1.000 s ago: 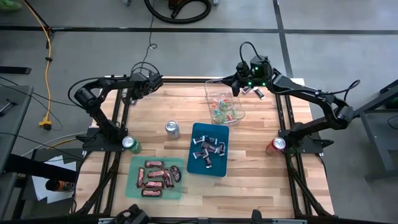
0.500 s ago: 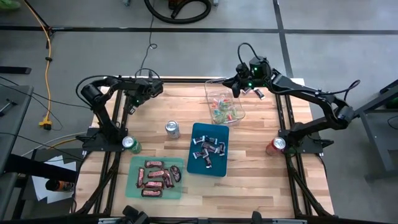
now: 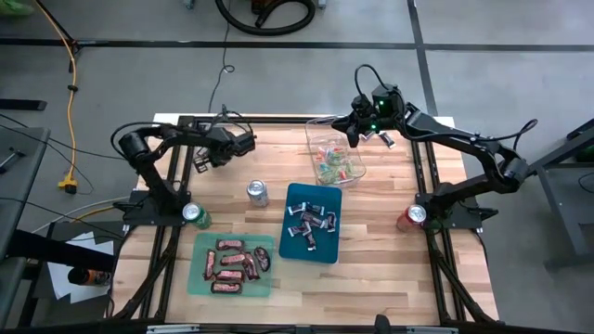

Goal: Sort candy
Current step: Put the brown-white chocolate into the blue bin

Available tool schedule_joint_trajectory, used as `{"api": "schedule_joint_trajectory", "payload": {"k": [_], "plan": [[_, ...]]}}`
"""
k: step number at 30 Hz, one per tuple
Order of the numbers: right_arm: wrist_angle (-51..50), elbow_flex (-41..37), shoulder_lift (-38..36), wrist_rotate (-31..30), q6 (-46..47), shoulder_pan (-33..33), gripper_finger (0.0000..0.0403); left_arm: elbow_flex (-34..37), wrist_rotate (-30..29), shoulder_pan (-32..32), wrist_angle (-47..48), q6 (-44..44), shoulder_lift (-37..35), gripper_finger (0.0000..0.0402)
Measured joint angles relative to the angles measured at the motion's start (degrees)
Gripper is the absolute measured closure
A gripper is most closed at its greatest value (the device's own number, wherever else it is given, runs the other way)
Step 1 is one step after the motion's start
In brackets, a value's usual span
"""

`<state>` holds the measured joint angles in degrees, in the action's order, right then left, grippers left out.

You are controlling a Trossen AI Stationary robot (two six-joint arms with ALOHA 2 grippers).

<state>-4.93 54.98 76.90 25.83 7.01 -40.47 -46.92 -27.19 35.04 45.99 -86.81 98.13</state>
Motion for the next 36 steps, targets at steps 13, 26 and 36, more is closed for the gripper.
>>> {"api": "schedule_joint_trajectory", "payload": {"k": [13, 26, 36], "plan": [[0.02, 0.00, 0.00, -0.35, 0.00, 0.00, 0.0327, -0.04, 9.95, -12.21, -1.29, 5.09, -8.93, 0.0401], [0.07, 0.00, 0.00, -1.58, 0.00, 0.00, 0.0327, 0.07, -0.63, 7.56, 0.13, 25.88, -25.92, 0.0401], [0.07, 0.00, 0.00, -3.22, 0.00, 0.00, 0.0327, 3.61, -8.78, 12.23, -6.09, 11.85, -15.08, 0.0401]]}}
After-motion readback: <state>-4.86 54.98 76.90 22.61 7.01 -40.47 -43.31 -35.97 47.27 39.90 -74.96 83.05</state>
